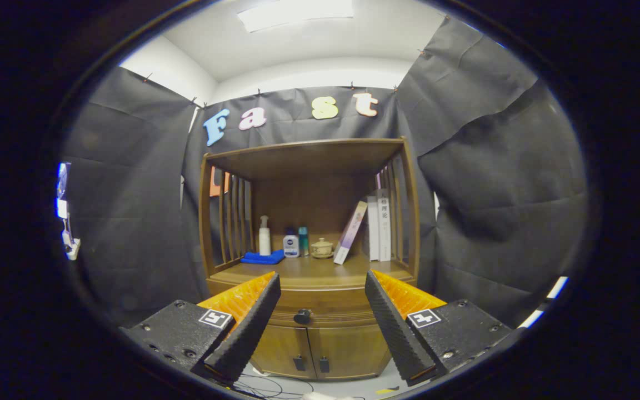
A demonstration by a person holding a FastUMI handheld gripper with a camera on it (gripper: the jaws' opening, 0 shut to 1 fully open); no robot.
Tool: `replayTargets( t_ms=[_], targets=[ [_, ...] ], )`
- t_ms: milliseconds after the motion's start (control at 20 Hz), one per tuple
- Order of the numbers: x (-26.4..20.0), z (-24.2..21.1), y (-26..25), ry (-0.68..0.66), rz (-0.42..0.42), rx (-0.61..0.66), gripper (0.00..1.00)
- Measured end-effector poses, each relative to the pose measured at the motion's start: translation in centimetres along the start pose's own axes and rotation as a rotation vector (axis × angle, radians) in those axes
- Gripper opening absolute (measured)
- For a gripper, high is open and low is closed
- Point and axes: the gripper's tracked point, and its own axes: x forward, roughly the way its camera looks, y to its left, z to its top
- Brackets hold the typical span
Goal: Pull open the drawer, take out the items inside it, and place them on the countertop above the cabinet.
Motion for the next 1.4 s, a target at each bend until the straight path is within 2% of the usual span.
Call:
replayTargets(
  t_ms=[100,300,700,1000,1200,1400],
  targets=[
    [1.4,-1.7,0.5,0.005,0.018,-0.022,1.00],
    [4.0,-5.3,0.0,0.028,-0.004,-0.034,1.00],
    [12.0,-14.4,-0.9,0.131,-0.064,-0.055,1.00],
    [17.8,-20.0,0.1,0.203,-0.059,-0.101,1.00],
    [20.4,-21.2,0.2,0.224,-0.090,-0.110,0.95],
    [21.4,-21.5,0.2,0.234,-0.090,-0.086,0.80]
  ],
)
